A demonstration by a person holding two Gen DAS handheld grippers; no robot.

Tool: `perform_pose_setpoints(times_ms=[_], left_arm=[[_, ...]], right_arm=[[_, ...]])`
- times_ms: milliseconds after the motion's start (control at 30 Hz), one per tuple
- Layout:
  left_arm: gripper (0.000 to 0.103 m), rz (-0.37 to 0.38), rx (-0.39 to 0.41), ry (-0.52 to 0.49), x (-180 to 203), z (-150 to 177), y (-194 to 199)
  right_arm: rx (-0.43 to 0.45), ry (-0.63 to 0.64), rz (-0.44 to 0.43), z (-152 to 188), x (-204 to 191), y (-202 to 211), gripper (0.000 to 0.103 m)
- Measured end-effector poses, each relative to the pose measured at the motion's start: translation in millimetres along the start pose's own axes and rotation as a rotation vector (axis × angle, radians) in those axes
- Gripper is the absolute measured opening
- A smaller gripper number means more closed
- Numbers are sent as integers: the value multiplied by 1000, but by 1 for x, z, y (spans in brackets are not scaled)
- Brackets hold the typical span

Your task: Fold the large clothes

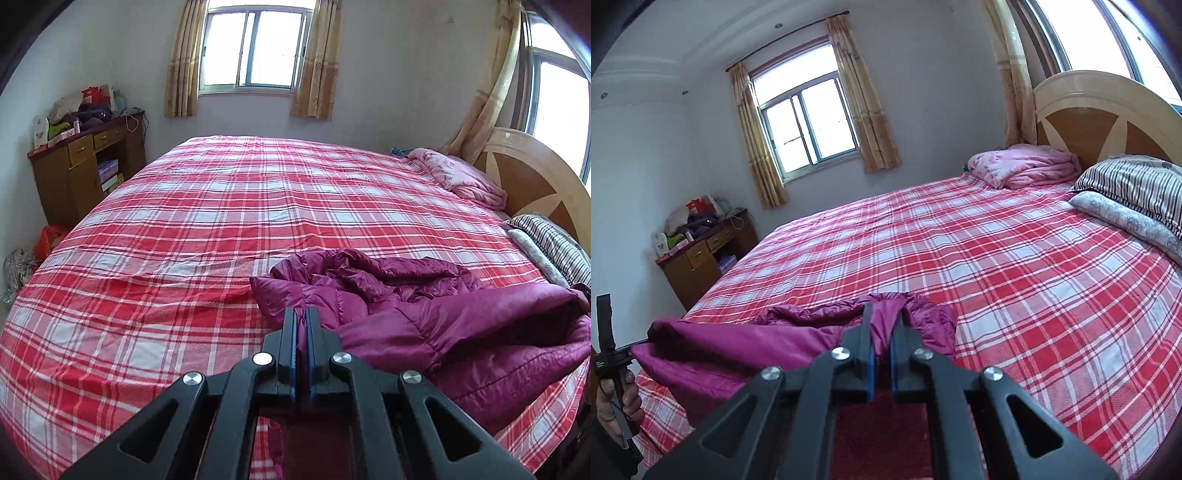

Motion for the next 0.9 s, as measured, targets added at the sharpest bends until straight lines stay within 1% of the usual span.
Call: perform_pose_setpoints(times_ms=[167, 267, 433, 467, 500, 567, 633, 700, 800, 833, 867, 900], left_arm=[[4, 0, -67, 14, -9, -14, -58], [4, -15, -97, 8, -10, -20, -84], [4, -39, -114, -18, -10, -35, -116], [5, -43, -119, -21, -10, -37, -121], [8, -50, -130, -25, -10, -38, -126], [8, -49, -154, -32, -13, -41, -135], [9, -54, -157, -10, -21, -44, -137], [9, -108, -126, 15, -35, -48, -127], [21, -170, -73, 71, -55, -48, -110], [27, -183, -68, 71, -55, -46, -106], [31, -201, -63, 59, -52, -46, -102], [31, -221, -53, 36, -45, -47, -98]], right_arm=[[-52, -18, 39, -7, 5, -52, 7], [-82, -14, 74, -10, 8, -84, 7], [-125, -9, 123, -16, 17, -127, 7], [-133, -6, 132, -16, 18, -134, 7], [-144, -2, 143, -16, 19, -142, 7], [-162, 0, 159, -16, 21, -156, 7], [-179, 0, 178, -14, 24, -168, 7], [-193, 3, 201, -11, 27, -176, 7], [-205, 10, 219, -10, 30, -185, 7], [-206, 19, 222, -10, 29, -188, 7], [-204, 24, 225, -10, 28, -191, 7], [-207, 26, 227, -10, 27, -194, 7]])
Point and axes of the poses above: each gripper's, at about its wrist camera, not at the fingertips, and y roughly against the way its jaws point, x to its right, z to its underside, the point moved 2 cm from there along -y, roughly the way its jaws point, and after that the axes turned 12 degrees about -y, right-handed, at the moved point
